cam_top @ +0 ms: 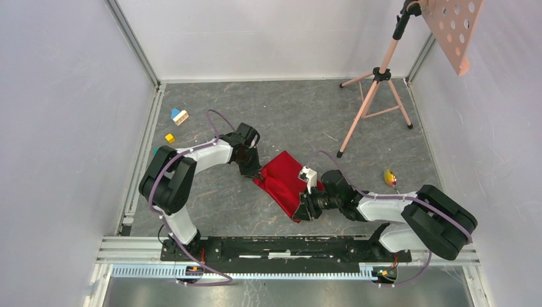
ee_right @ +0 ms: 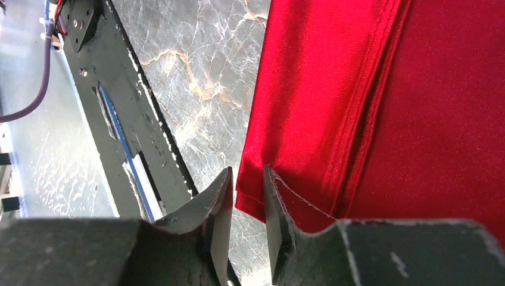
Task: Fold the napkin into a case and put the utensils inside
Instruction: Rotate the 2/3-rectangle-folded napkin at the center of the board.
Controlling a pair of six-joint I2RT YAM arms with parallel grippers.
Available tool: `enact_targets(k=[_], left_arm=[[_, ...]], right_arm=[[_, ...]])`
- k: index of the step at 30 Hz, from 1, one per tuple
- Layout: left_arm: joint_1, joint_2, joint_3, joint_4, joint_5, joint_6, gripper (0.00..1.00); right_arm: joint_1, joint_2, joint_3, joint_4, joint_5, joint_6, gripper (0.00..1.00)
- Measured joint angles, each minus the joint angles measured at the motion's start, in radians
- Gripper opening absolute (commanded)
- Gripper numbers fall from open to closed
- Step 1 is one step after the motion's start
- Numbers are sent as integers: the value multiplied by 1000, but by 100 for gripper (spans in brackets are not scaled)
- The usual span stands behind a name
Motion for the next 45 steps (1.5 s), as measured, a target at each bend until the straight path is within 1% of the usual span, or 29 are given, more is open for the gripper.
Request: enact_targets(k=[4,8,13,17,20,24,27,30,32,34,36,38,39,40,42,44,45], left_arm=[[8,13,10,-6,15,0,9],[11,29,31,-18,19,0,9],[11,88,121,-67,-11,10,11],[12,139,209,-105,-61,47,13],[12,166,260,-130,-90,68,20],[12,171,289,-156,-131,91,36],[14,149,293,-188,-159,108,45],[17,72,293,-239,-196,132,53],[18,-10,293,-267,-220,145,59],[18,-100,288,-284,-235,154,61],[18,-200,269,-298,-248,159,62],[18,-278,242,-308,-248,159,65],[18,-322,215,-309,-240,159,71],[16,-348,195,-310,-226,159,74],[3,-388,152,-317,-202,158,78],[-47,-399,121,-322,-195,149,81],[-90,-398,112,-323,-196,137,81]], right_arm=[[3,-8,-17,25,8,-4,32],[5,-53,-19,-10,23,-11,37],[-9,-100,21,-72,64,-11,44],[-32,-76,77,-94,121,-21,42],[-27,0,108,-74,137,-19,40],[19,92,122,-22,160,16,32],[75,151,152,27,203,69,31],[144,224,197,85,239,131,32],[178,260,229,103,254,170,36],[196,261,244,108,260,190,41],[196,240,259,90,262,192,48],[179,189,270,55,264,183,55],[164,153,270,34,263,174,60],[140,110,268,14,259,165,63],[69,13,253,-23,245,140,76],[-24,-89,229,-78,241,98,88],[-66,-133,216,-107,249,77,91]])
